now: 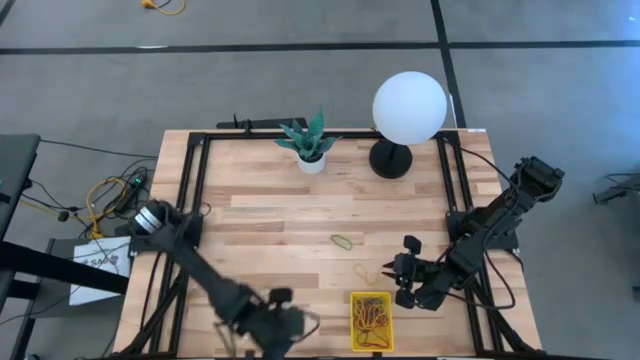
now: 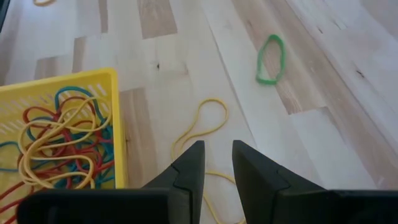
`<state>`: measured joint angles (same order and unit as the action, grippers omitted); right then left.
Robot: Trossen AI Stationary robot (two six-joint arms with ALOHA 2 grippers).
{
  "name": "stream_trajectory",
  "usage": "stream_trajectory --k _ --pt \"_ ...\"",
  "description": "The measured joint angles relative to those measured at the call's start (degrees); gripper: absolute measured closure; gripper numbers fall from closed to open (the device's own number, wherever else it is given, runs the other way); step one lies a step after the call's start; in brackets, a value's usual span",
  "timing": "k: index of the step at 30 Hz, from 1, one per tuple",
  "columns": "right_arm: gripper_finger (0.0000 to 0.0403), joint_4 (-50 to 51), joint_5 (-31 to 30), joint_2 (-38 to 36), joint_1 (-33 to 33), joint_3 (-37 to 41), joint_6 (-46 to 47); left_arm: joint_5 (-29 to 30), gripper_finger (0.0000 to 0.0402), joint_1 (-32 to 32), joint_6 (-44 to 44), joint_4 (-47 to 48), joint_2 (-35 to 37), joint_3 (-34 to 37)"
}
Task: Pick and place rubber bands into bin
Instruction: Put the yellow rubber band into the yellow basket
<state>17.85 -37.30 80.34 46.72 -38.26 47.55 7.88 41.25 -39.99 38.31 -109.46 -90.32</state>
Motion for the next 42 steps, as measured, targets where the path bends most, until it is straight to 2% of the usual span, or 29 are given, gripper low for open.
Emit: stream_trajectory --k 6,13,20,27,34,42 --pt "0.0327 -0.13 0.0 0.0 0.0 0.0 -0.02 3.05 0.0304 6.36 -13.32 4.46 -2.21 0.96" --pt "0.0327 0.07 0.02 0.0 0.0 0.0 -0.85 3.76 0.0304 7.83 -25.76 7.42 -4.77 0.98" --pt "0.0327 -0.57 0.02 0.0 -0.34 -0.02 -7.36 -3.22 0.0304 7.14 -27.51 7.62 -9.8 1.0" --pt "0.0327 -0.79 0.01 0.0 -2.06 -0.02 -12.23 0.14 0.0304 7.05 -28.82 8.74 -10.37 0.98" --pt "0.0327 -0.79 0.56 0.0 -5.28 -0.02 -12.47 -0.09 0.0304 7.02 -33.56 10.28 -10.7 2.92" --pt "0.0327 -0.83 7.89 -0.13 -8.9 -0.02 -13.55 -1.2 0.0304 6.91 -35.18 6.92 -10.26 6.99"
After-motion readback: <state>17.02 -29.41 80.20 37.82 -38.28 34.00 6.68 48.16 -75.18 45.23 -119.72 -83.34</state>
